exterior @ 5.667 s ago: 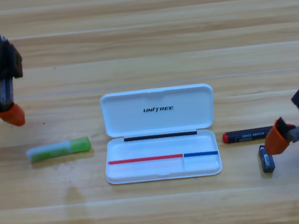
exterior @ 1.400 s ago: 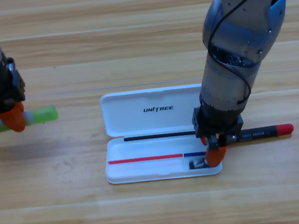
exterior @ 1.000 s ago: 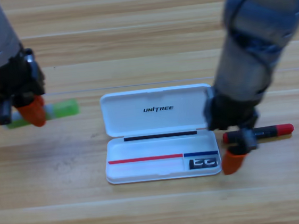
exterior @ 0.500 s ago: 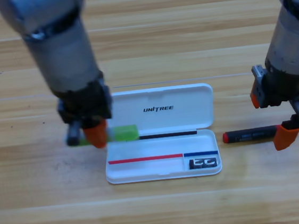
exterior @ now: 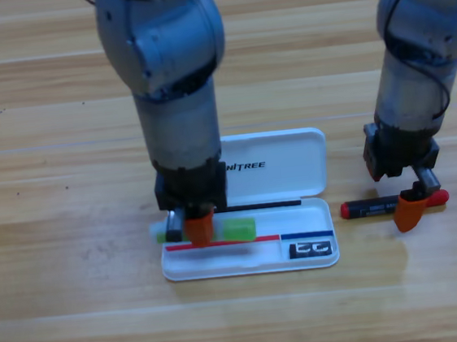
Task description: Clean up eraser and pencils
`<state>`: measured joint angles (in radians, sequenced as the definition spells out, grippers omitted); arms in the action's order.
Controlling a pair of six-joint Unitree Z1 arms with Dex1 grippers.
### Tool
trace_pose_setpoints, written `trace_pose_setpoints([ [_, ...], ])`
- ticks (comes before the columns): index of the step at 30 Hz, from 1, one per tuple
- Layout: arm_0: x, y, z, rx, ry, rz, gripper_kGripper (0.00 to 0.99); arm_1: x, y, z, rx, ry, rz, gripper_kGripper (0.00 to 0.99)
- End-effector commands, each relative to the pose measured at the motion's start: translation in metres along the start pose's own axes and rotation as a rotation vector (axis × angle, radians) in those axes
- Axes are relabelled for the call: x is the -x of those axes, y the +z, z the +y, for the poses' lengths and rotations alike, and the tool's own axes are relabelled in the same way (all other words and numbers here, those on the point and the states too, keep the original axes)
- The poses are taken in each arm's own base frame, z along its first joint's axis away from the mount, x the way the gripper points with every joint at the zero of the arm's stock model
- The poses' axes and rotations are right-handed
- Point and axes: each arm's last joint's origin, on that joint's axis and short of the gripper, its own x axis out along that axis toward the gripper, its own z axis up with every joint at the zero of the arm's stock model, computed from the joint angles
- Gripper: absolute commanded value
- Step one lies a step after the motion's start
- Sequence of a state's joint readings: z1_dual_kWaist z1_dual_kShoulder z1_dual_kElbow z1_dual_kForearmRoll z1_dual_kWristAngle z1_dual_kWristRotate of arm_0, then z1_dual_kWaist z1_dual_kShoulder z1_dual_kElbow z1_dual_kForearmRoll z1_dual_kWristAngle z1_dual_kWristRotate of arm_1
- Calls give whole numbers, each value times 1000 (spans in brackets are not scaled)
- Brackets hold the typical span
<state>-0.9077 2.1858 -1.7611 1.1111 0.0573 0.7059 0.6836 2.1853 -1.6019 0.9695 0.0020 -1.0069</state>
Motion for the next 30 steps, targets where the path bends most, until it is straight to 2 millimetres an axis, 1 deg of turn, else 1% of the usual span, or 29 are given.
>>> trace_pose_setpoints([
  [1,-34,21,-2,-11,-44,33,0,-36,-5,-16,-10,45,43,802],
  [2,-37,22,-1,-9,-46,35,0,-37,-5,-16,-7,45,46,744],
  [3,-38,24,-1,-11,-46,37,0,-39,-5,-16,-4,47,49,663],
  [4,-40,25,0,-11,-48,37,0,-40,-4,-16,0,50,50,543],
  [7,-44,28,1,-9,-50,38,0,-44,-4,-16,13,58,55,86],
  [8,-45,28,1,-9,-50,38,0,-45,-5,-16,17,61,56,0],
  [11,-48,29,2,-7,-53,41,0,-47,-6,-15,27,70,63,0],
  [14,-46,30,3,-3,-48,35,0,-46,-6,-15,27,67,67,0],
  [19,-46,31,3,2,-50,32,0,-33,-7,-13,22,50,57,0],
  [25,-40,29,2,22,-50,32,0,-15,-10,-8,22,31,46,0],
  [26,-39,28,1,22,-51,33,140,-12,-10,-7,22,26,43,0],
  [27,-38,27,1,23,-53,34,342,-8,-11,-6,22,25,42,0],
  [29,-36,26,0,32,-55,36,815,2,-12,-2,25,19,37,0],
  [30,-35,26,-1,34,-55,36,957,7,-12,0,25,16,33,0],
])
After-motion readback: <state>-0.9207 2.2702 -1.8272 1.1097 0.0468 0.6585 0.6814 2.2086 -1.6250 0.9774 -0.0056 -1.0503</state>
